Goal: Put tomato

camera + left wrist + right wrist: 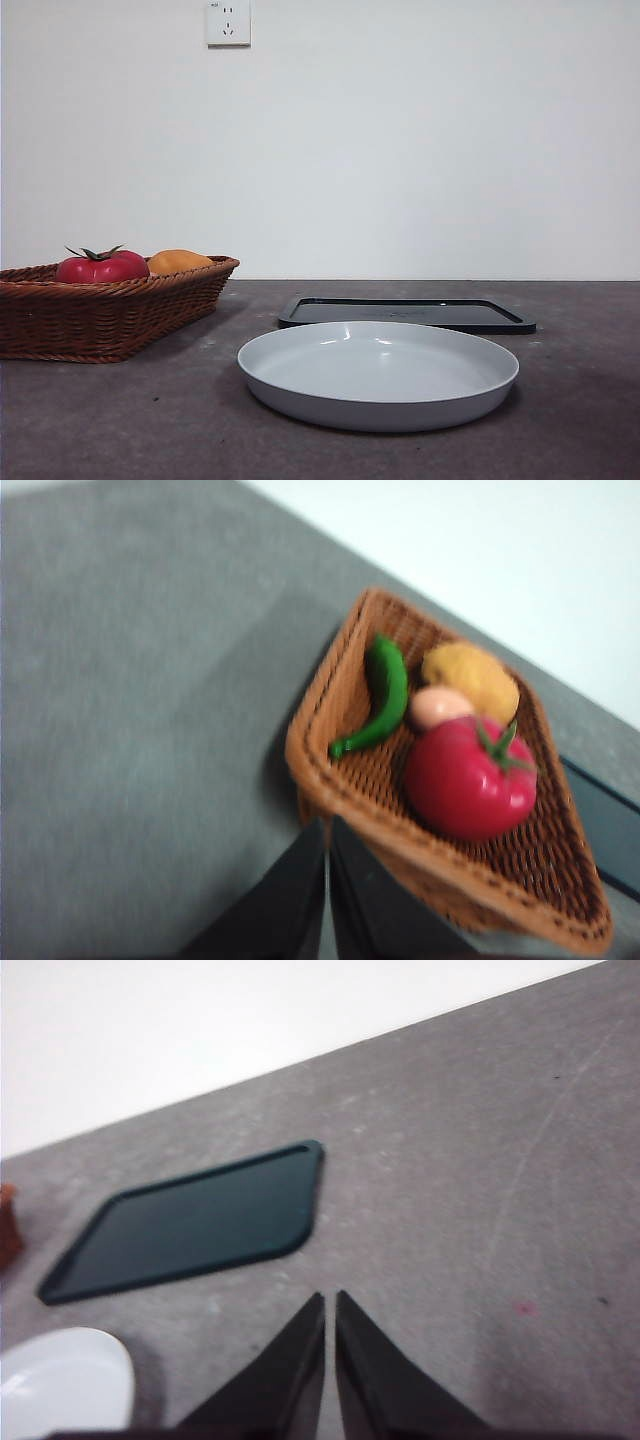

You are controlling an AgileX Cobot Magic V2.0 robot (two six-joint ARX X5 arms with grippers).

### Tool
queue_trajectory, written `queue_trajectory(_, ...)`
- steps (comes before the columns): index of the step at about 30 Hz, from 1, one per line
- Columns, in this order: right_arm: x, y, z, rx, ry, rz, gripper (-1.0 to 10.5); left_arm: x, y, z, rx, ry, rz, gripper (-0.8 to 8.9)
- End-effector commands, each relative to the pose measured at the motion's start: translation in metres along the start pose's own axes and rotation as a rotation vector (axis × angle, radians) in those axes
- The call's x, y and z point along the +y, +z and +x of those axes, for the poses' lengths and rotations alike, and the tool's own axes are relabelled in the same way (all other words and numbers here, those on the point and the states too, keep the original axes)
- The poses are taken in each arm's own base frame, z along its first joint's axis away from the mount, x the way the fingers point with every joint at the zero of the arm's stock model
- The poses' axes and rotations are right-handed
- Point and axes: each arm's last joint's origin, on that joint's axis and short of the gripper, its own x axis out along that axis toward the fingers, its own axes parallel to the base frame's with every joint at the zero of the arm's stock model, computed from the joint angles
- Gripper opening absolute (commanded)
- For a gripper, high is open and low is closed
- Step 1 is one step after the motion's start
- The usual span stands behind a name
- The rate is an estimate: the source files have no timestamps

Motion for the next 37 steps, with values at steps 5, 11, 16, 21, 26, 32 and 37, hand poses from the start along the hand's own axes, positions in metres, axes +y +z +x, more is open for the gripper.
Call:
queue_trajectory(5, 0.018, 0.034, -0.014, -0.029, 0.054, 0.017, 0.1, -0.017, 0.024, -0.011, 0.027, -0.071, -0.062, 0.11)
queue_trajectory(11, 0.035, 0.068, -0.022, 0.046, 0.100, -0.014, 0.1, -0.041, 0.058, -0.026, 0.077, -0.149, -0.009, 0.11)
queue_trajectory(16, 0.049, 0.101, -0.022, 0.131, 0.136, -0.072, 0.1, -0.059, 0.085, -0.030, 0.161, -0.171, 0.121, 0.10)
queue_trajectory(21, 0.063, 0.129, -0.018, 0.226, 0.200, -0.122, 0.1, -0.072, 0.102, -0.028, 0.261, -0.248, 0.202, 0.10)
queue_trajectory(26, 0.078, 0.147, -0.013, 0.373, 0.305, -0.139, 0.1, -0.085, 0.108, -0.025, 0.383, -0.350, 0.235, 0.10)
queue_trajectory(32, 0.094, 0.152, -0.010, 0.554, 0.420, -0.185, 0.1, -0.094, 0.106, -0.024, 0.497, -0.426, 0.281, 0.10)
queue_trajectory(37, 0.102, 0.142, -0.011, 0.691, 0.492, -0.249, 0.1, -0.097, 0.101, -0.027, 0.556, -0.457, 0.298, 0.10)
